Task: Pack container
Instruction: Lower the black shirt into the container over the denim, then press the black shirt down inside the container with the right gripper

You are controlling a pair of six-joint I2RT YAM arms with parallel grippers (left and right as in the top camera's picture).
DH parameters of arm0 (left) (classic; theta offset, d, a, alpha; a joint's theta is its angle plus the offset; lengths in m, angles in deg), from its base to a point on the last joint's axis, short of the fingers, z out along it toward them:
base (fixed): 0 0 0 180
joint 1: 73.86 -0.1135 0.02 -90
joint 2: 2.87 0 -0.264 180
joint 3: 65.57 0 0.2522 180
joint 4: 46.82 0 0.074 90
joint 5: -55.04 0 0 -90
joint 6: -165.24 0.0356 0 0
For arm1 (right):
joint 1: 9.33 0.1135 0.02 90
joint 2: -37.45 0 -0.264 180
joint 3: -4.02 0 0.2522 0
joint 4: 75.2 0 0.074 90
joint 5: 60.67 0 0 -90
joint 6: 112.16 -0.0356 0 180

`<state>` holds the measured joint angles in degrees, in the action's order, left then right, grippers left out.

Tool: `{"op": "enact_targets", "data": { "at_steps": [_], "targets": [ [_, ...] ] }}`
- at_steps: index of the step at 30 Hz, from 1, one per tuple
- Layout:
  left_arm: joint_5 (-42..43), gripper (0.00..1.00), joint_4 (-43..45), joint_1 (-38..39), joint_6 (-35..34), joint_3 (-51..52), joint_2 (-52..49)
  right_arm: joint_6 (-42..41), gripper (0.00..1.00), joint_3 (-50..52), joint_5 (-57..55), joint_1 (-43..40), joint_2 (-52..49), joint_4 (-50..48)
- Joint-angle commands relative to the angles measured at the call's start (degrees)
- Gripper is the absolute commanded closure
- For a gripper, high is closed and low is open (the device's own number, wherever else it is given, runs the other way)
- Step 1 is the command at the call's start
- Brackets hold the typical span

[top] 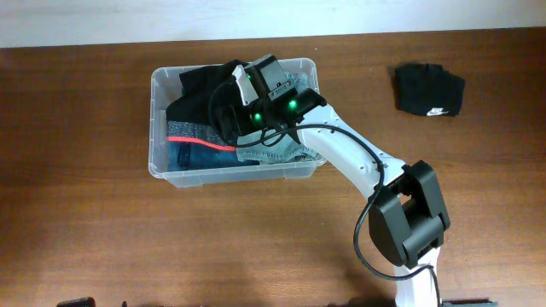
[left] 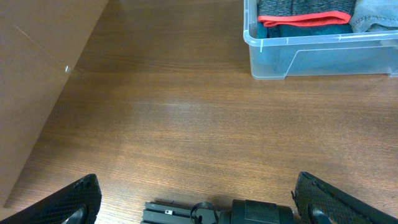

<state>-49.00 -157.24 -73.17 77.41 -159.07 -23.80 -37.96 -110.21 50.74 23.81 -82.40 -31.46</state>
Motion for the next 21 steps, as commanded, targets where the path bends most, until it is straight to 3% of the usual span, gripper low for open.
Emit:
{"op": "enact_targets", "data": {
  "at_steps": [1, 7, 18, 21],
  "targets": [
    [-1.0, 0.01, 0.0, 0.3, 0.0, 0.1, 0.1, 0.5, 0.01, -0.4, 3.7, 1.4, -0.6, 0.1],
    [-1.0, 0.01, 0.0, 0.3, 0.0, 0.1, 0.1, 0.5, 0.20, -0.4, 3.7, 2.7, -0.6, 0.1],
    [-1.0, 0.01, 0.0, 0.3, 0.0, 0.1, 0.1, -1.2, 0.86, -0.4, 5.0, 2.8, -0.4, 1.2],
    [-1.0, 0.00, 0.0, 0.3, 0.0, 0.1, 0.1, -2.1, 0.91, -0.4, 7.7, 2.8, 0.3, 1.3]
  ]
}}
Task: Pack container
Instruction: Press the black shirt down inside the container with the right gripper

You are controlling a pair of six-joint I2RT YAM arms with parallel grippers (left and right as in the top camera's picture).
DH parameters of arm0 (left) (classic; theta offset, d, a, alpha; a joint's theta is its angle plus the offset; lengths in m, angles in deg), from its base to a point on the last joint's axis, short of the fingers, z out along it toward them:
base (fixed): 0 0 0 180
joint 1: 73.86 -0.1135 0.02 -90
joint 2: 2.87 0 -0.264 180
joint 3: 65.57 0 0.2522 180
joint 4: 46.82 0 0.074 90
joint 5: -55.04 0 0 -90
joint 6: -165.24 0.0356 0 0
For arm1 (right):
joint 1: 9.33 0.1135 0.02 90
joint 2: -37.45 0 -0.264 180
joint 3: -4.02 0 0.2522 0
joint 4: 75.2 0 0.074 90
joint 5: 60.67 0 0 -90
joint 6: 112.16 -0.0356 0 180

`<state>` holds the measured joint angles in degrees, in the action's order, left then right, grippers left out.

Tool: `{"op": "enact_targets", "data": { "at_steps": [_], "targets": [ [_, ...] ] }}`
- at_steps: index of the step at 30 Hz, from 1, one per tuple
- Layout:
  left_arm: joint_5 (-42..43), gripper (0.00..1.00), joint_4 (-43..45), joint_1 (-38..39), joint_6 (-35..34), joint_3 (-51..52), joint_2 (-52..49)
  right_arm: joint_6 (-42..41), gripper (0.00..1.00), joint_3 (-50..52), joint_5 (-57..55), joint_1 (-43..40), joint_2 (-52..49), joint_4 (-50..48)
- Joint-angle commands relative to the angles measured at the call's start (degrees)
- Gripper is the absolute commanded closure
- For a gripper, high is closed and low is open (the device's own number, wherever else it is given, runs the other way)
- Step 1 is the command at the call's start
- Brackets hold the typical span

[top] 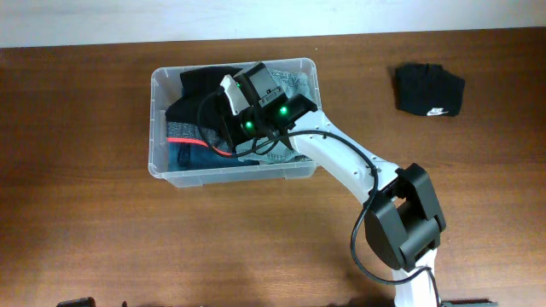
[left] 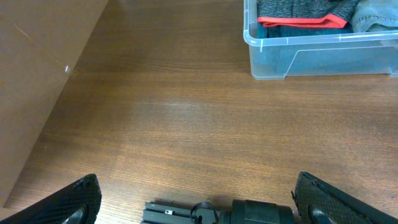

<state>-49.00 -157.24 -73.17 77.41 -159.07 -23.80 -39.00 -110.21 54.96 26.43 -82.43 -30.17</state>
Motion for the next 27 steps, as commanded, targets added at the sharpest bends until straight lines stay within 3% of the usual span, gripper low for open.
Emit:
{"op": "enact_targets", "data": {
  "at_steps": [1, 15, 19, 23, 25, 27],
  "targets": [
    [-1.0, 0.00, 0.0, 0.3, 0.0, 0.1, 0.1, -2.0, 0.93, -0.4, 5.0, 0.1, 0.9, 0.1],
    [-1.0, 0.01, 0.0, 0.3, 0.0, 0.1, 0.1, -8.3, 0.96, -0.5, 31.6, -3.3, 9.6, 1.9],
    [-1.0, 0.01, 0.0, 0.3, 0.0, 0.1, 0.1, -6.8, 0.92, -0.5, 29.1, -3.3, 9.4, 6.2],
    [-1.0, 0.00, 0.0, 0.3, 0.0, 0.1, 0.1, -5.7, 0.79, -0.4, 24.0, -3.1, 8.9, 8.6],
    [-1.0, 0.00, 0.0, 0.3, 0.0, 0.1, 0.1, -5.6, 0.43, -0.4, 21.0, -3.1, 8.9, 8.9],
    [-1.0, 0.01, 0.0, 0.3, 0.0, 0.1, 0.1, -4.2, 0.26, -0.4, 17.5, -3.1, 8.9, 9.0]
  ]
}}
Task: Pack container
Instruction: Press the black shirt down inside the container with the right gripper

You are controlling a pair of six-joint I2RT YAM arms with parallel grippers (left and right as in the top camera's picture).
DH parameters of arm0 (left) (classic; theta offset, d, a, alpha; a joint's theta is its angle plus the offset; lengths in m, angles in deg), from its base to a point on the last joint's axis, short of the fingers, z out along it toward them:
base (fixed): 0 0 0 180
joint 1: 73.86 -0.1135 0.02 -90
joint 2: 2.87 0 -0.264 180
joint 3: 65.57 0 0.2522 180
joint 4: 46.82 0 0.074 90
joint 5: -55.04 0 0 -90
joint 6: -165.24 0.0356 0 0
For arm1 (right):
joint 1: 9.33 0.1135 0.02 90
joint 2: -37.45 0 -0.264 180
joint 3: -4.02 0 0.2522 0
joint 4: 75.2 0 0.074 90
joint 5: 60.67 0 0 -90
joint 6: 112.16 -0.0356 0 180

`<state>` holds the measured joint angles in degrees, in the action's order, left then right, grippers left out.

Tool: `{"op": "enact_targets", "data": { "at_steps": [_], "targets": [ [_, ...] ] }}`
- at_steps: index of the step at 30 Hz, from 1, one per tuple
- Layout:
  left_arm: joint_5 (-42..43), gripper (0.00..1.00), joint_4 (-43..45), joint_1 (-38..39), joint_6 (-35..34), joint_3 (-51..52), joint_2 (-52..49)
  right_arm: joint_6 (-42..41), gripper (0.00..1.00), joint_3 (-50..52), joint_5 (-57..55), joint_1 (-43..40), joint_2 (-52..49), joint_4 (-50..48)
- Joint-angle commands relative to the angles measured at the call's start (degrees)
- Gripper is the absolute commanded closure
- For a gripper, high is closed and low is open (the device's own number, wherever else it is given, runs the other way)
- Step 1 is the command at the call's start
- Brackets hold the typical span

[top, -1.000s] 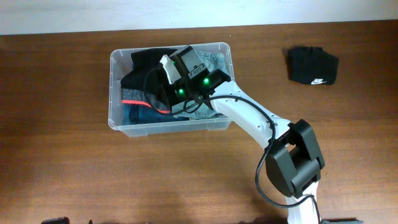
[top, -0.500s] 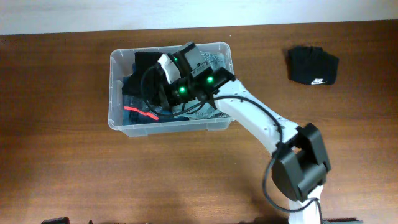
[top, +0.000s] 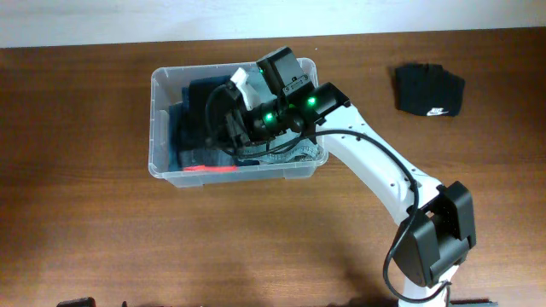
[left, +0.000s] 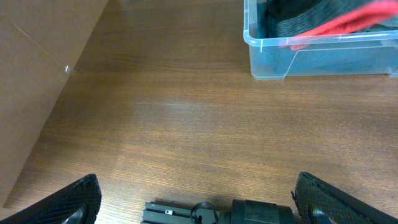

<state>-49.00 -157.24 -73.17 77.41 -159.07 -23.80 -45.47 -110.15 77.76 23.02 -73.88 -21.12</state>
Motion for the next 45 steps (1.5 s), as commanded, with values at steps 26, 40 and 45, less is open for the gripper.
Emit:
{"op": "enact_targets", "data": {
  "at_steps": [26, 40, 45],
  "targets": [
    [-1.0, 0.00, 0.0, 0.3, 0.0, 0.1, 0.1, 13.2, 0.09, -22.7, -44.5, 0.2, 2.1, 13.3],
    [-1.0, 0.00, 0.0, 0.3, 0.0, 0.1, 0.1, 16.7, 0.73, -22.6, -26.2, 0.8, -7.1, 15.8],
    [-1.0, 0.01, 0.0, 0.3, 0.0, 0.1, 0.1, 16.2, 0.88, -22.6, -29.9, 1.4, -11.3, 16.0]
  ]
}}
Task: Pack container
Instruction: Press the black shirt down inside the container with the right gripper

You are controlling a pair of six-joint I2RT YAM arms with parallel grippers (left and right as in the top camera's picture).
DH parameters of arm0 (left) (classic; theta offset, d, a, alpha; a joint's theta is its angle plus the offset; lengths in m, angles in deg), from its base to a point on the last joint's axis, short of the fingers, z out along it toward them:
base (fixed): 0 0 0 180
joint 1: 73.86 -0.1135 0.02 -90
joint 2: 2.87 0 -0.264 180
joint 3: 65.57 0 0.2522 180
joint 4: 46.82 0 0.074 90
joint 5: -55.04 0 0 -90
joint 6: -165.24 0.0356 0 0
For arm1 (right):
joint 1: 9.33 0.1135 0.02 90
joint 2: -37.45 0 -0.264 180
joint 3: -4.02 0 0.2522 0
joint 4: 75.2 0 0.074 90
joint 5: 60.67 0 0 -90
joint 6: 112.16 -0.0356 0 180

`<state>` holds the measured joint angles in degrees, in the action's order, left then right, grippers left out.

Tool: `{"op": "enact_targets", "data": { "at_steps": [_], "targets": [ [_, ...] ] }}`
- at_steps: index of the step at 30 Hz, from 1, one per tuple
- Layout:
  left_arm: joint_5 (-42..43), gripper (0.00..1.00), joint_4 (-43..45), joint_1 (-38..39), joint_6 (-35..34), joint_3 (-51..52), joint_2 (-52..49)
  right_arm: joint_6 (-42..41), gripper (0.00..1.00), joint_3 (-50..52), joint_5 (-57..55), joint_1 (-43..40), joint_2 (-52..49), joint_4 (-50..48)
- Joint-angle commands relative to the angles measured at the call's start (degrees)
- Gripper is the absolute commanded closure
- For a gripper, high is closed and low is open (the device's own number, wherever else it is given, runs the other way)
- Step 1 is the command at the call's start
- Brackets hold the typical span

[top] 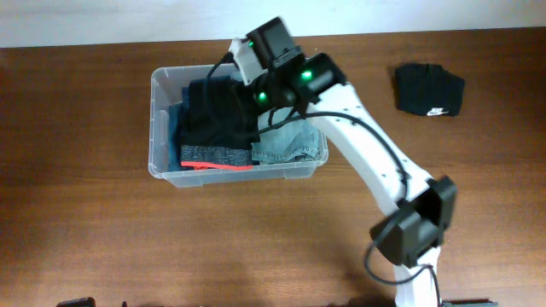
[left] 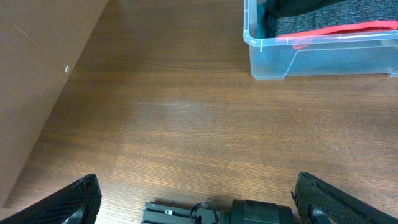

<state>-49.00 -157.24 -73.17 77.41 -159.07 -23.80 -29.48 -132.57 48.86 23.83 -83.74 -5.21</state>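
Observation:
A clear plastic container (top: 159,128) stands left of the table's middle, its corner also visible in the left wrist view (left: 261,46). It holds a black garment (top: 213,115), a grey garment with a red band (top: 217,157) against the front wall, and jeans (top: 290,143) at the right. My right gripper (top: 249,92) hangs over the black garment near the back rim; its fingers blend into the dark cloth. Another folded black garment (top: 429,89) with a white logo lies on the table far right. My left gripper (left: 199,199) is open above bare wood.
The right arm (top: 367,162) stretches from the table's front right edge diagonally to the container. A brown wall panel (left: 31,74) stands at the left of the left wrist view.
My right gripper has moved from the container's middle toward its back rim. The grey garment's red band, tilted before, now lies level along the front wall. The left arm is unchanged.
My right gripper was first low among the clothes in the container's middle, the red band running across the left centre. Then it stood slightly farther left. Later the band had shifted to the front wall, and now the gripper is near the back rim.

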Motion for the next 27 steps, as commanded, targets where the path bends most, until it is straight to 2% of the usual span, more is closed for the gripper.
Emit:
{"op": "enact_targets", "data": {
  "at_steps": [1, 6, 18, 27],
  "targets": [
    [-1.0, 0.01, 0.0, 0.3, 0.0, 0.1, 0.1, -0.7, 0.89, -0.1, -3.6, 0.6, -2.0, 0.2],
    [-1.0, 0.01, 0.0, 0.3, 0.0, 0.1, 0.1, -0.6, 0.96, -0.1, -5.2, 0.5, -3.6, 0.8],
    [-1.0, 0.01, 0.0, 0.3, 0.0, 0.1, 0.1, -0.6, 0.96, 0.0, -5.2, 0.8, -16.0, 3.3],
    [-1.0, 0.01, 0.0, 0.3, 0.0, 0.1, 0.1, -0.7, 0.95, 0.0, -5.8, 5.5, -17.7, -1.0]
  ]
}}
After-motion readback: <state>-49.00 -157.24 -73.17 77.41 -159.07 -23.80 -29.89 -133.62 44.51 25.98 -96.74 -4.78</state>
